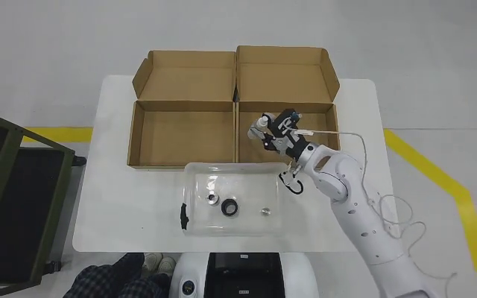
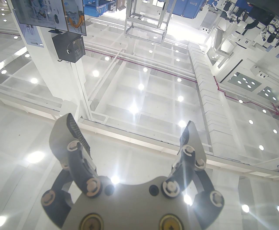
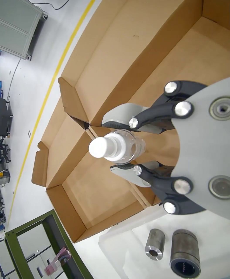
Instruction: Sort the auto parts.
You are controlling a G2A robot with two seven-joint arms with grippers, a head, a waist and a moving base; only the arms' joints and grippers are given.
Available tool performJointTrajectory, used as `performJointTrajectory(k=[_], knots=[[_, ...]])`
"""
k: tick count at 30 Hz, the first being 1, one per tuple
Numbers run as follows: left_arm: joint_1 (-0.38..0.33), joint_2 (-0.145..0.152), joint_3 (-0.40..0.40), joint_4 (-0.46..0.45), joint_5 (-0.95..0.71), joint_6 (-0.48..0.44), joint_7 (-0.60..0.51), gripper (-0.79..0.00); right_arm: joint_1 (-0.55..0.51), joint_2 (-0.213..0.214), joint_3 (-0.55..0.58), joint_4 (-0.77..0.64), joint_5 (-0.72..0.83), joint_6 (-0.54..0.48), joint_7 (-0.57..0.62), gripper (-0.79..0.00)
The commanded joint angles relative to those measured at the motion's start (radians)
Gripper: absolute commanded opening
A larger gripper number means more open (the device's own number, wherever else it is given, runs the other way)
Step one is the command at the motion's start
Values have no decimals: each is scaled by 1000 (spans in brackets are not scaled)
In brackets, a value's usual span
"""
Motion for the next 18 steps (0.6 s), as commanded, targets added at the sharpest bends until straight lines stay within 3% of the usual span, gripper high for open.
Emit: performJointTrajectory(k=[1,18], knots=[[0,0,0,0,0,0,0,0,12,-2,-9,18,1,7,15,-785],[0,0,0,0,0,0,0,0,66,-17,-59,90,-14,58,66,-785]])
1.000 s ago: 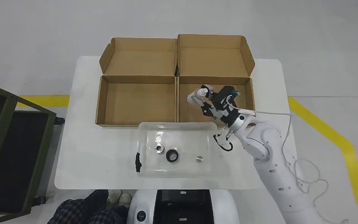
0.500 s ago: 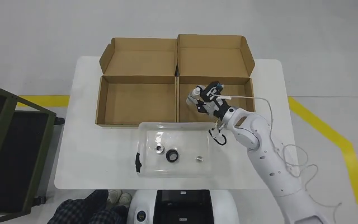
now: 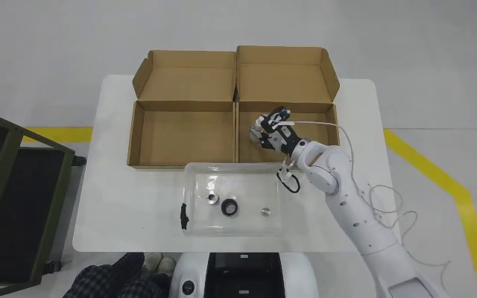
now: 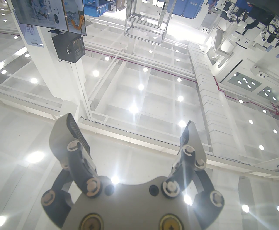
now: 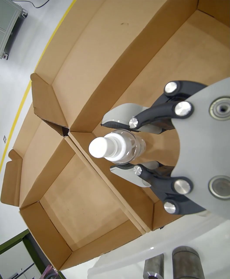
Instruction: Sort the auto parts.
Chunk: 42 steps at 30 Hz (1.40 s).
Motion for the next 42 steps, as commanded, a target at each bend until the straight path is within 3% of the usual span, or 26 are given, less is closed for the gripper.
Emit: performJointTrajectory(k=[1,5,7,8,9,12,23,35,42], knots=[[0,0,0,0,0,0,0,0,-3,0,-2,-5,-2,4,6,-770],[0,0,0,0,0,0,0,0,-4,0,0,-2,-2,5,5,-551],[0,0,0,0,0,0,0,0,-4,-1,0,-4,-4,9,7,-400],[0,0,0,0,0,0,0,0,-5,-1,0,-4,-4,9,10,-185],[0,0,0,0,0,0,0,0,-5,-1,0,-4,-4,10,12,-43],[0,0,0,0,0,0,0,0,-6,-1,0,-11,-7,12,15,0],[0,0,0,0,0,0,0,0,-60,17,50,-187,-72,-11,32,0],[0,0,0,0,0,0,0,0,-167,43,58,-421,-38,-219,151,0],[0,0,0,0,0,0,0,0,-253,59,53,-531,-39,-290,202,0]])
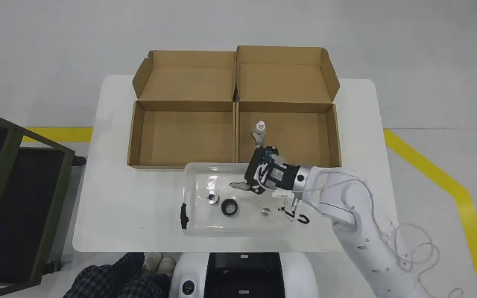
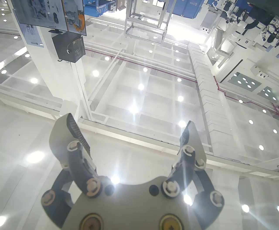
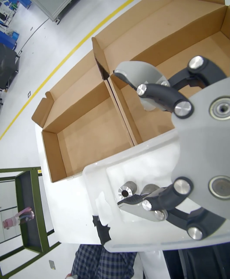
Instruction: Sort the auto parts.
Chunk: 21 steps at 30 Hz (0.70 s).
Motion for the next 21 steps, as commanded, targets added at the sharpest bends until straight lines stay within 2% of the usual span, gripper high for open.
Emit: performJointTrajectory(k=[1,5,6,7,14,17,21], knots=[[0,0,0,0,0,0,0,0,-25,4,-1,-28,-6,-11,12,0],[0,0,0,0,0,0,0,0,-68,16,6,-69,-32,-52,51,0],[0,0,0,0,0,0,0,0,-77,19,12,-75,-34,-62,57,-46],[0,0,0,0,0,0,0,0,-86,22,18,-79,-36,-73,65,-58],[0,0,0,0,0,0,0,0,-134,43,59,-109,-52,-132,132,-37],[0,0,0,0,0,0,0,0,-150,51,75,-113,-58,-150,164,0],[0,0,0,0,0,0,0,0,-163,62,82,-118,-68,-186,218,0]])
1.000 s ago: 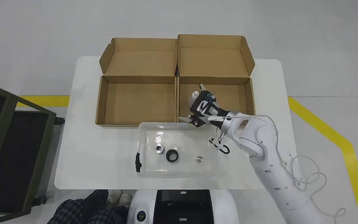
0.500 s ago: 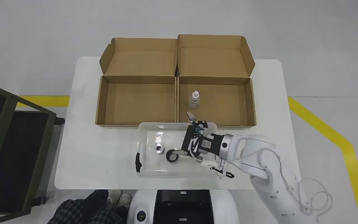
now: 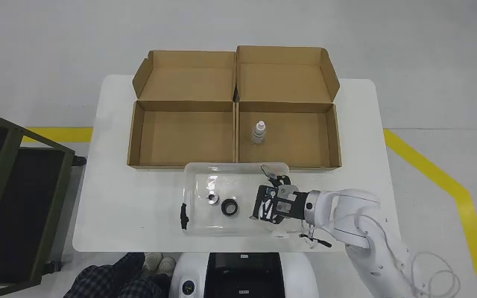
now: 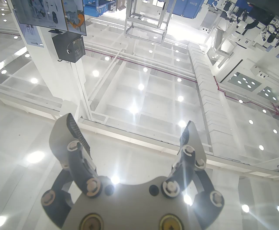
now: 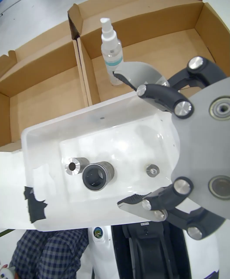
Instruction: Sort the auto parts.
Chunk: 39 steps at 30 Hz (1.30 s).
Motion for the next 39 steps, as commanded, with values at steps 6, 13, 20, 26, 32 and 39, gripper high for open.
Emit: performJointTrajectory(k=[6,13,20,26,32,39], knots=[[0,0,0,0,0,0,0,0,-1,14,3,0,-4,-30,72,0],[0,0,0,0,0,0,0,0,27,23,-24,20,0,-61,146,0],[0,0,0,0,0,0,0,0,71,41,-85,51,-29,-54,171,-28],[0,0,0,0,0,0,0,0,118,61,-143,79,-29,-33,192,-52],[0,0,0,0,0,0,0,0,160,86,-209,91,-18,-8,217,-86],[0,0,0,0,0,0,0,0,208,119,-279,92,20,28,253,-194]])
